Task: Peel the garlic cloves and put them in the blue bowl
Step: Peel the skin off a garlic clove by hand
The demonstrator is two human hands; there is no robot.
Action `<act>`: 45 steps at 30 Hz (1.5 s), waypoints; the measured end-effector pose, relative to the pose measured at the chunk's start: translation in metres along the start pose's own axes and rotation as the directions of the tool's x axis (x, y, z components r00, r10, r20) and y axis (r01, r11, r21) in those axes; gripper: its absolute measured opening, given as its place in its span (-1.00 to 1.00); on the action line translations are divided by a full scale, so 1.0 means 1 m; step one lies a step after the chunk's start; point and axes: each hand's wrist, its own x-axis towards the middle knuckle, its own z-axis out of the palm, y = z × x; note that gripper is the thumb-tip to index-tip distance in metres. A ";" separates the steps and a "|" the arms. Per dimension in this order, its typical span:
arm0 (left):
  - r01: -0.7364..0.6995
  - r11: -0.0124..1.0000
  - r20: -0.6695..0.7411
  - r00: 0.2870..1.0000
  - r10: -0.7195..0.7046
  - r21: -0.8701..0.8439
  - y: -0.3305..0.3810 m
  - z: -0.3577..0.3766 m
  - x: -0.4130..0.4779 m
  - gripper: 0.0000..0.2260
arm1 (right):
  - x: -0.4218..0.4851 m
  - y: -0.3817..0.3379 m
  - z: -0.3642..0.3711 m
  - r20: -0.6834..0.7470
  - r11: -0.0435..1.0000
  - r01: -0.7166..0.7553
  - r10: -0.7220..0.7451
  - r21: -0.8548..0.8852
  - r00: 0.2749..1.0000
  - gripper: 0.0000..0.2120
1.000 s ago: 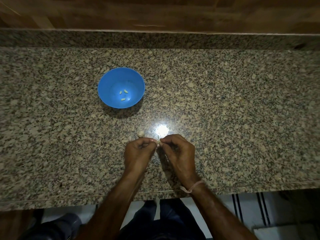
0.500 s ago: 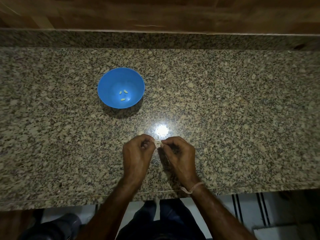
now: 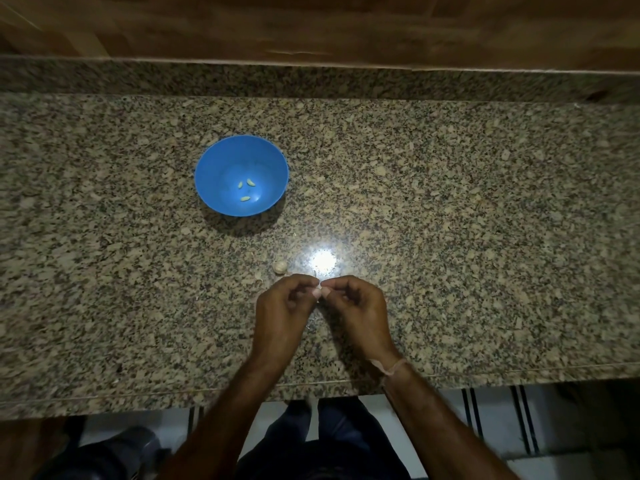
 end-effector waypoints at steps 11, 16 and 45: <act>0.284 0.908 0.024 0.956 -0.291 -0.308 -0.004 0.007 0.001 -0.91 | -0.011 -0.012 0.003 0.015 0.991 0.114 -0.113 -0.067 0.993 -0.88; 0.355 0.842 0.034 0.926 -0.375 -0.406 0.003 0.011 -0.002 -0.85 | -0.010 -0.013 0.003 0.028 0.987 0.142 -0.141 -0.073 0.990 -0.86; 0.183 0.952 -0.017 0.981 -0.193 -0.247 0.011 0.004 -0.004 -0.90 | -0.002 -0.008 0.000 0.040 0.999 0.048 -0.049 0.016 0.998 -0.85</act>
